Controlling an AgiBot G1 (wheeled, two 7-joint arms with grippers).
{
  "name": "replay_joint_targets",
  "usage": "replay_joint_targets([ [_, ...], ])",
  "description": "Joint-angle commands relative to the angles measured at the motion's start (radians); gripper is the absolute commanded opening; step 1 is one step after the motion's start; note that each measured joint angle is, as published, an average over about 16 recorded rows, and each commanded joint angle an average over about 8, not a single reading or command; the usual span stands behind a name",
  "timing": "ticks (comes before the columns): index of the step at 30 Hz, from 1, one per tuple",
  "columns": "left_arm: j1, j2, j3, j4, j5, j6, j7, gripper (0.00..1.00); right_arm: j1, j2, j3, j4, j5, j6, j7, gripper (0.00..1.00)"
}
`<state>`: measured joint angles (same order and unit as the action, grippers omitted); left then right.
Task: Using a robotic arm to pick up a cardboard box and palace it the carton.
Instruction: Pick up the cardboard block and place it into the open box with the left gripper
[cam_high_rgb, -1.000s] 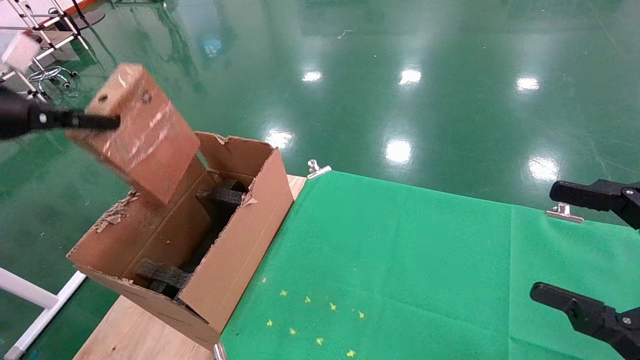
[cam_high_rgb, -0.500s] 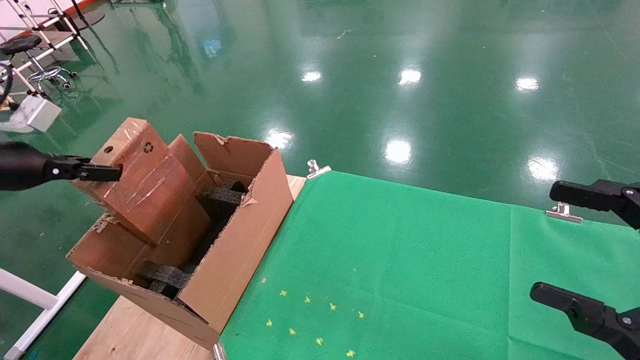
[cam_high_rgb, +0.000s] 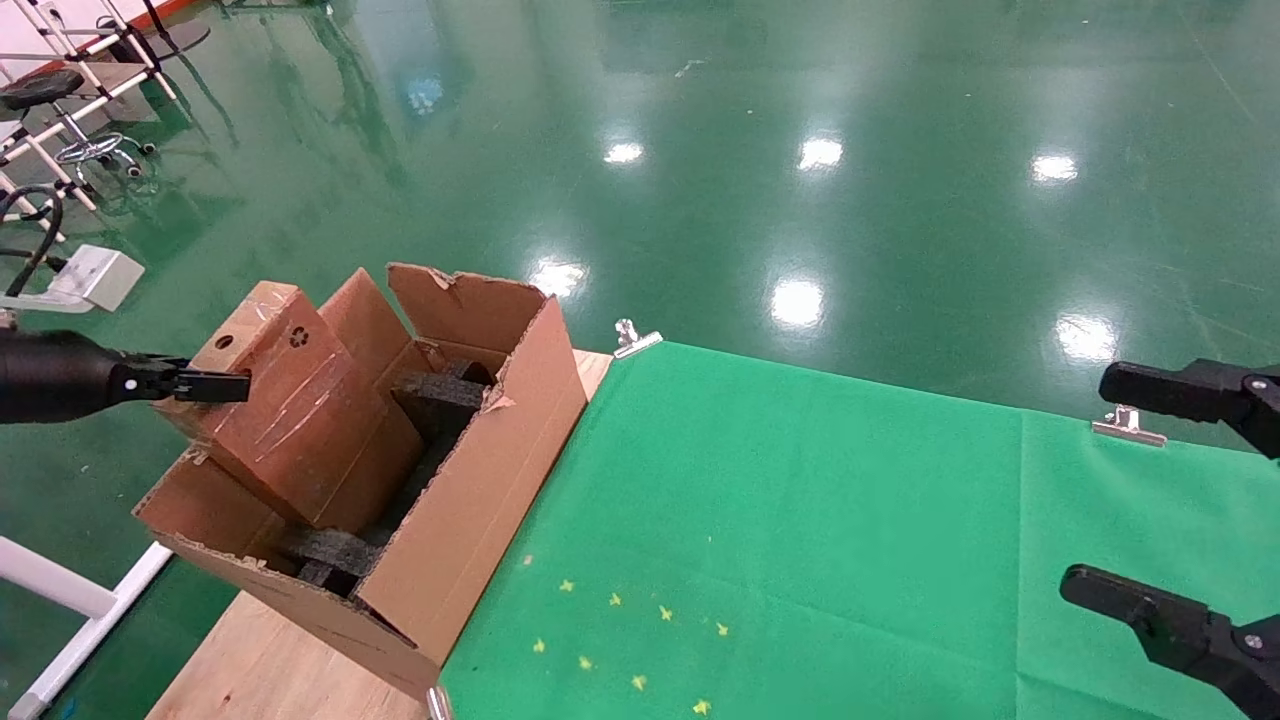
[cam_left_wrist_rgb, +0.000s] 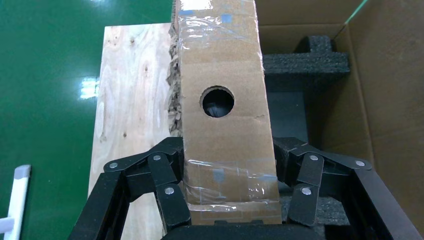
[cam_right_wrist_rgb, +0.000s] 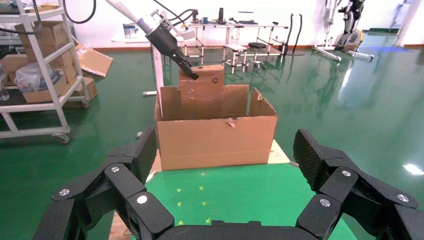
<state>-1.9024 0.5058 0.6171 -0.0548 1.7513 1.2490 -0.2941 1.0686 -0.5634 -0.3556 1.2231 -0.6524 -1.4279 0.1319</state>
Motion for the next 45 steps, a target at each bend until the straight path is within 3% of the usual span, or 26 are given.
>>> replay_joint_targets([
  [1, 0.006, 0.004, -0.003, 0.016, -0.004, -0.012, 0.007, 0.00, 0.000, 0.000, 0.000, 0.000, 0.000, 0.000, 0.000, 1.00],
  [19, 0.094, 0.048, -0.028, 0.070, -0.040, -0.115, 0.052, 0.00, 0.000, 0.000, 0.000, 0.000, 0.000, 0.000, 0.000, 1.00],
  [45, 0.256, 0.136, -0.052, 0.094, -0.073, -0.256, 0.020, 0.00, 0.000, 0.000, 0.000, 0.000, 0.000, 0.000, 0.000, 1.00],
])
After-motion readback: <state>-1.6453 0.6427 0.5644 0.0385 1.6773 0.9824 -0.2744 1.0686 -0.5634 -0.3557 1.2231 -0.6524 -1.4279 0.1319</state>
